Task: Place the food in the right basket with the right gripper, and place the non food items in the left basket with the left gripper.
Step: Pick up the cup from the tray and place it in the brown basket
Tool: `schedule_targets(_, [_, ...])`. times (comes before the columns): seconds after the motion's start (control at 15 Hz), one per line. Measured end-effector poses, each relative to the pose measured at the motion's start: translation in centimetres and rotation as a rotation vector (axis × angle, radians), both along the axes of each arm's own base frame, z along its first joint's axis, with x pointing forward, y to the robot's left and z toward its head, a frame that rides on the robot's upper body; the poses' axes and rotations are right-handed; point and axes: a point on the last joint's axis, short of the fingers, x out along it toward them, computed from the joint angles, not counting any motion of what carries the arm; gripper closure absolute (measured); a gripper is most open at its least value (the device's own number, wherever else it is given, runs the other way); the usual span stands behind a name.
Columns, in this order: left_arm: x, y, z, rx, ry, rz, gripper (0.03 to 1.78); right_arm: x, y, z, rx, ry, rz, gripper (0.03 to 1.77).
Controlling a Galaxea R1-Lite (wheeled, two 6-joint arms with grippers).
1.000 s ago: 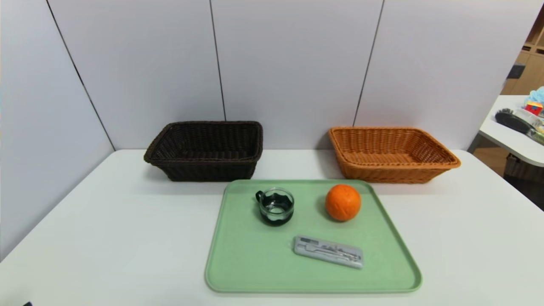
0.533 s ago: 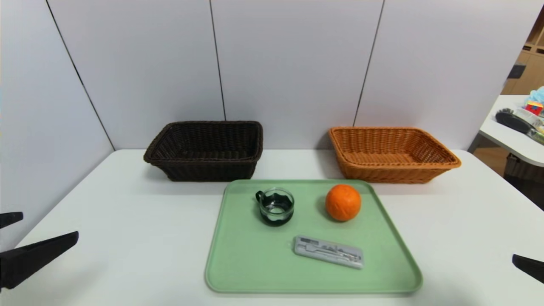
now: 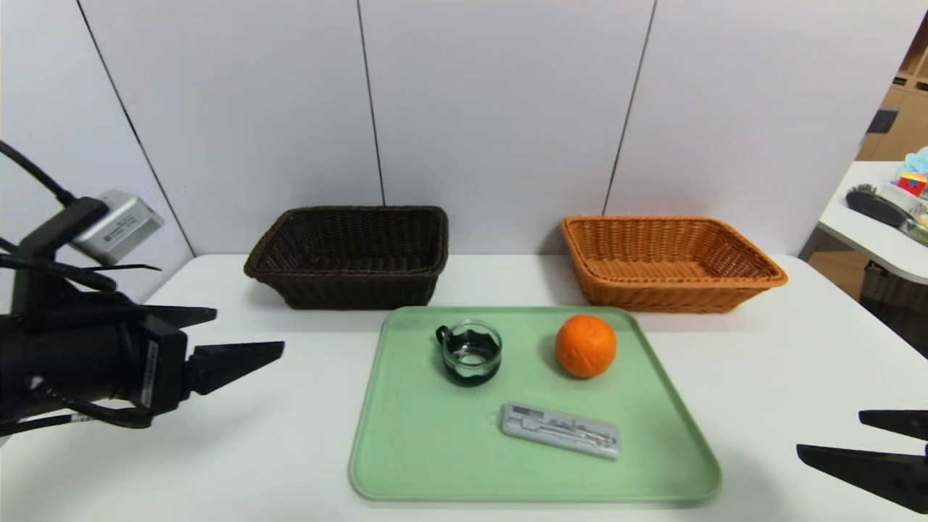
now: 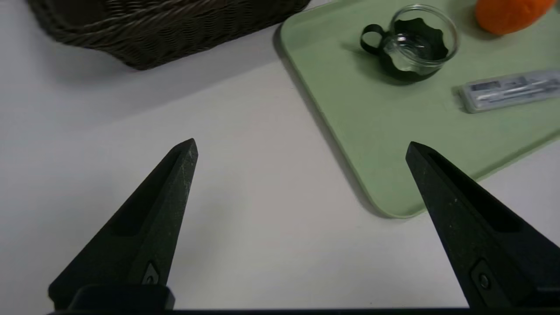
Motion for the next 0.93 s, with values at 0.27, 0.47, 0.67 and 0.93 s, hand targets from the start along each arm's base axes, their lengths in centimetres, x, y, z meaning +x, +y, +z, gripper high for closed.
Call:
schedule_targets(0.27, [1.3, -2.6, -0.9, -0.028, 0.048, -0.187, 0.12, 1.5, 0.4, -0.2, 0.002, 0.027, 0.088, 0.10])
schedule_targets(0.47, [1.6, -5.0, -1.6, -0.022, 0.082, -0.290, 0.12, 2.3, 0.7, -0.5, -0.001, 0.052, 0.118, 0.10])
schedule_targets(0.67, [2.2, -7.3, -2.2, -0.028, 0.135, -0.331, 0.12, 3.0, 1.1, -0.8, -0.002, 0.075, 0.139, 0.10])
schedule_targets(0.93, [3.0, -9.3, -2.7, -0.009, 0.171, -0.340, 0.12, 4.0, 1.6, -0.4, 0.004, 0.081, 0.154, 0.10])
